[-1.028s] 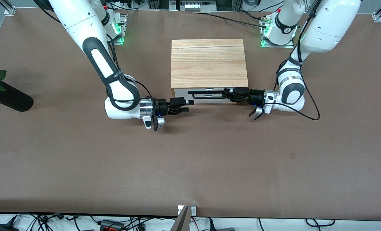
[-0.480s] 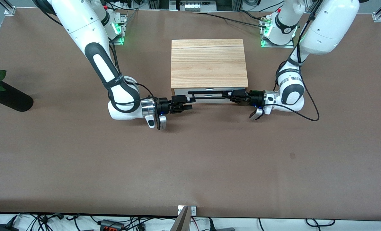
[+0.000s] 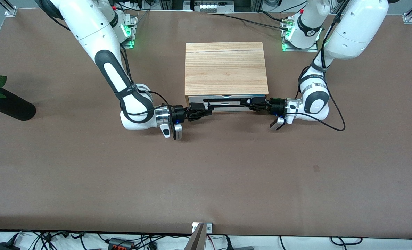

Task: Pull top drawer with both arms simultaneously
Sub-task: 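Close the left and right grippers on the ends of the black handle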

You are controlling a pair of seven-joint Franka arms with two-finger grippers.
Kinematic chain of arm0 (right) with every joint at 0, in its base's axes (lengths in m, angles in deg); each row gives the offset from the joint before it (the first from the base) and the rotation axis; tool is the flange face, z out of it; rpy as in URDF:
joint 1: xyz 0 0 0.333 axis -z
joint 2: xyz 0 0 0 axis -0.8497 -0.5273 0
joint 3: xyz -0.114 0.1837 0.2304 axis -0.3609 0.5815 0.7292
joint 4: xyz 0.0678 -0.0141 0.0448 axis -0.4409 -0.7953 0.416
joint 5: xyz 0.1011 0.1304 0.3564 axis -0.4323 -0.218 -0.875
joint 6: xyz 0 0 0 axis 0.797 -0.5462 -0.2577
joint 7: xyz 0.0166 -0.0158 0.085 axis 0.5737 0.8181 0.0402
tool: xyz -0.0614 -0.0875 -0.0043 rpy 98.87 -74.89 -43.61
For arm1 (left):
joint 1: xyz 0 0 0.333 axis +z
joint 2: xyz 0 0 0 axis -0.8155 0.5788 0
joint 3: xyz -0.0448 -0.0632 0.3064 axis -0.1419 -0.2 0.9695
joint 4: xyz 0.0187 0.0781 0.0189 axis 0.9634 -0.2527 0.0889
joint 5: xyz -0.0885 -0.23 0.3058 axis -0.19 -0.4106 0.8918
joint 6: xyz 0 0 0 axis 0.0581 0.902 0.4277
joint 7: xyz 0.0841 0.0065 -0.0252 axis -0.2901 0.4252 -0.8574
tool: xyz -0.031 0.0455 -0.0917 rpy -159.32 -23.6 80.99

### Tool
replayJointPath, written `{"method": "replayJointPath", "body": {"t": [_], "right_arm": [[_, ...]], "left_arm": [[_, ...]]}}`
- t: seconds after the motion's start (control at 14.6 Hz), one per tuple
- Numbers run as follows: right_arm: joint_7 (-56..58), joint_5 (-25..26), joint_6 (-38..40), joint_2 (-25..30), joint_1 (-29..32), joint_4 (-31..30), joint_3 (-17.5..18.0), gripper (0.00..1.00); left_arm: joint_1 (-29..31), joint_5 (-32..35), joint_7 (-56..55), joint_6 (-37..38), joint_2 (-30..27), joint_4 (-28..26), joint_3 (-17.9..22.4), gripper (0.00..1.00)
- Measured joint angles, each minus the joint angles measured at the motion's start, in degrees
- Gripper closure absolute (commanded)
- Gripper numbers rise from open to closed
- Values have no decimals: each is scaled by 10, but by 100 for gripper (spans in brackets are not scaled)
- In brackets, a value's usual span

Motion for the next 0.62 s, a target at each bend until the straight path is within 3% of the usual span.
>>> {"method": "replayJointPath", "body": {"t": [0.41,0.62], "right_arm": [[-2,-2,14,-7,1,-3,4,65],[-2,-2,19,-9,1,-5,4,65]], "left_arm": [[1,-1,0,6,4,2,0,94],[1,-1,0,6,5,2,0,94]]}}
